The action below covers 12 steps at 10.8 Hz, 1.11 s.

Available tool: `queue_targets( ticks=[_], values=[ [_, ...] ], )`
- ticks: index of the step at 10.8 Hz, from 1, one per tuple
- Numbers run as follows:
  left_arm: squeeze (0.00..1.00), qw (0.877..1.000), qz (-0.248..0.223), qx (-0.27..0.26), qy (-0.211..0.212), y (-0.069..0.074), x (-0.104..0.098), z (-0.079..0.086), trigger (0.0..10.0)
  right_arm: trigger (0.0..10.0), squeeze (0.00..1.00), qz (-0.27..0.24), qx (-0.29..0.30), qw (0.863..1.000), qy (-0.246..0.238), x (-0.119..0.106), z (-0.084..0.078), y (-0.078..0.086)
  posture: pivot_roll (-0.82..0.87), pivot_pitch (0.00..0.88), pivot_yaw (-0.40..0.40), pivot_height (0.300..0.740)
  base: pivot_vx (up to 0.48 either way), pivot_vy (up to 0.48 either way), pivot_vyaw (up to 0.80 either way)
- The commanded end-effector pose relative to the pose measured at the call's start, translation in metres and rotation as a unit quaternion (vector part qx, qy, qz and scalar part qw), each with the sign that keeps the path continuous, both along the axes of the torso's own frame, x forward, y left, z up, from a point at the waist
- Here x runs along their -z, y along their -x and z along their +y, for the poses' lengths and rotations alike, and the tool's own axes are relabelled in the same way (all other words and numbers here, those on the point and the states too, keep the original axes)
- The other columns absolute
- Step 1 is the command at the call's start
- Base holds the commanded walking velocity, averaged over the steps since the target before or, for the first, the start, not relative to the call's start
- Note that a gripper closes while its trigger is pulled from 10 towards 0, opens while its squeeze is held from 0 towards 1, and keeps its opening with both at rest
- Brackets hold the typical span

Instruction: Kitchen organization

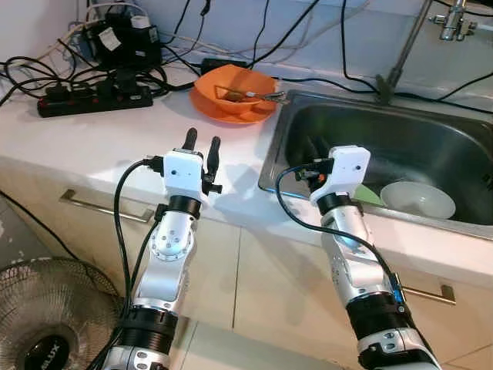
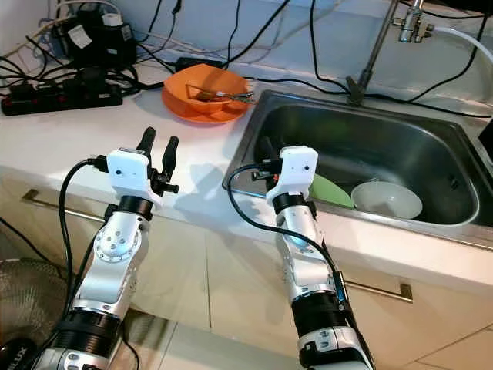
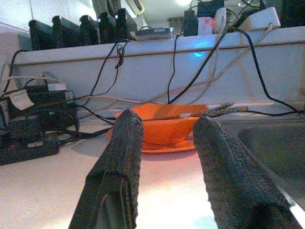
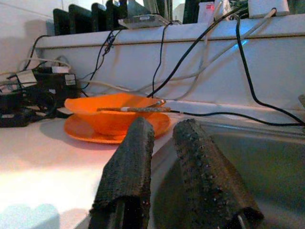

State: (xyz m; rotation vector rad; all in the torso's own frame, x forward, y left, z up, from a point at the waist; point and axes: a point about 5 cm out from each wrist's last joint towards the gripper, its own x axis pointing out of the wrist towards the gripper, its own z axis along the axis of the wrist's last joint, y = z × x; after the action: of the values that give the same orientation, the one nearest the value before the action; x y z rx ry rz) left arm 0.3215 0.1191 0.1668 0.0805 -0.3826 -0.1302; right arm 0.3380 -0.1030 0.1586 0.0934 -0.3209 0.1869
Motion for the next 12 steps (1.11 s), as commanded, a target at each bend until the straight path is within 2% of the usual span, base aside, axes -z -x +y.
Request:
queue_targets(
  ticks=[1,10,12],
  values=[
    [0.0,1.0,-0.006,-0.001,0.003,-0.0003,-0.0028,-0.0008,10.0,10.0,0.0,0.002,-0.002,1.0,-0.005,-0.0001,-0.0023,0.0,0.22,0.0,-0.047,0.74,0.266,0.0,-0.78],
    [0.0,1.0,-0.007,-0.009,0.005,-0.0015,-0.0044,0.0041,10.0,10.0,0.0,0.003,0.0,1.0,-0.004,-0.0012,-0.0019,-0.0013,0.22,0.025,-0.046,0.74,0.278,0.0,0.0],
    [0.0,1.0,-0.007,-0.008,0.004,-0.0018,-0.0039,0.0045,10.0,10.0,0.0,-0.003,0.0,1.0,-0.001,-0.0021,-0.0018,-0.0012,0.22,0.026,-0.044,0.74,0.294,0.0,-0.38]
  ],
)
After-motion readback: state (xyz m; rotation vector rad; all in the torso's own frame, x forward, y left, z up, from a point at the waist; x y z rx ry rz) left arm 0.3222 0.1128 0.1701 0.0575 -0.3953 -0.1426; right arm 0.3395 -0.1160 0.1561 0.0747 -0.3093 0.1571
